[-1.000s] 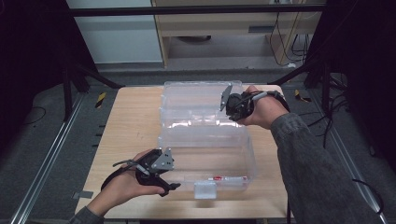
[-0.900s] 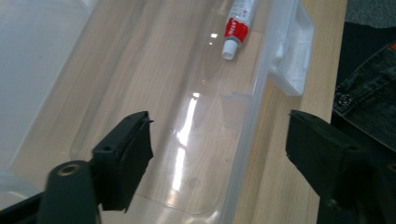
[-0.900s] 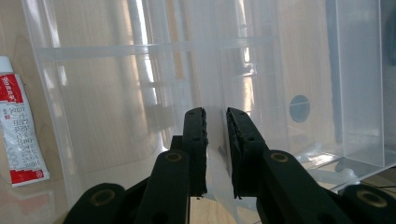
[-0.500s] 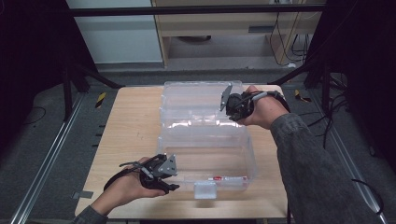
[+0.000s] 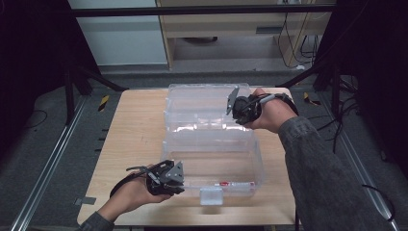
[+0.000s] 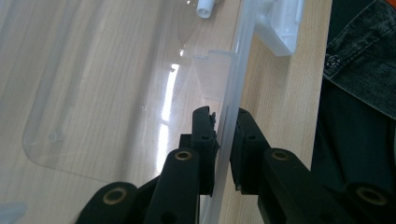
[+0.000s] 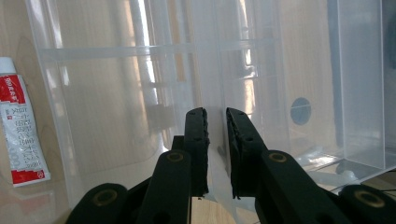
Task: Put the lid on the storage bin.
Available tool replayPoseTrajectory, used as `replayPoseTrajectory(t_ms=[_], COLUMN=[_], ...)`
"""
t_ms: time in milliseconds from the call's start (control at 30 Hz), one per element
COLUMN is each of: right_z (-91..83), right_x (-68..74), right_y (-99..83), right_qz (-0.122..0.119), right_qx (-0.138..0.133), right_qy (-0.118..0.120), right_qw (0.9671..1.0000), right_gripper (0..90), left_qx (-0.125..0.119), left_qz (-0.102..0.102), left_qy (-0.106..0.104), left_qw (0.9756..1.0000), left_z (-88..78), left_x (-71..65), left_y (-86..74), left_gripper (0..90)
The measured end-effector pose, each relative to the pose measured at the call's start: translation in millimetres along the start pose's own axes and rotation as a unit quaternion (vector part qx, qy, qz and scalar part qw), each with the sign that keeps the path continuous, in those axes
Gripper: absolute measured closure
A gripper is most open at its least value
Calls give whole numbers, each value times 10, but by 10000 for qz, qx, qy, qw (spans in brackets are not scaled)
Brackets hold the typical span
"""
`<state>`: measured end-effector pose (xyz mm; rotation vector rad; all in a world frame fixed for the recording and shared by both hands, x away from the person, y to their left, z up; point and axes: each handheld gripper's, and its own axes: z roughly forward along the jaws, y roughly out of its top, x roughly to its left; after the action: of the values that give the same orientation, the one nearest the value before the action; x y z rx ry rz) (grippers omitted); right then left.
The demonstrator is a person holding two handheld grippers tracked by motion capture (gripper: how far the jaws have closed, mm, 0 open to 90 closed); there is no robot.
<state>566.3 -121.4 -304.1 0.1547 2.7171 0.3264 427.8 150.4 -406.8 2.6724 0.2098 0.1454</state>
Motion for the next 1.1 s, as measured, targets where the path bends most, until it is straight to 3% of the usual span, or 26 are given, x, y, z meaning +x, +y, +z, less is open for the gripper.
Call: replayPoseTrajectory(t_ms=[367,533,1100], right_z=[27,28,-148], right_x=[-64,-91,65], right_y=[32,41,88], right_qz=[33,84,109], right_qx=[102,17,-106], right_qy=[19,117,267], right_qw=[9999,9999,9995], right_gripper=[801,816,871], left_qx=[-167,-179,-145], left_qz=[-112,-111,-128], left_qy=[73,90,288], left_qw=[9998,9997,9994], left_z=[19,21,33], left_x=[50,60,25], left_y=[-14,-16,-10], left_gripper=[807,809,800])
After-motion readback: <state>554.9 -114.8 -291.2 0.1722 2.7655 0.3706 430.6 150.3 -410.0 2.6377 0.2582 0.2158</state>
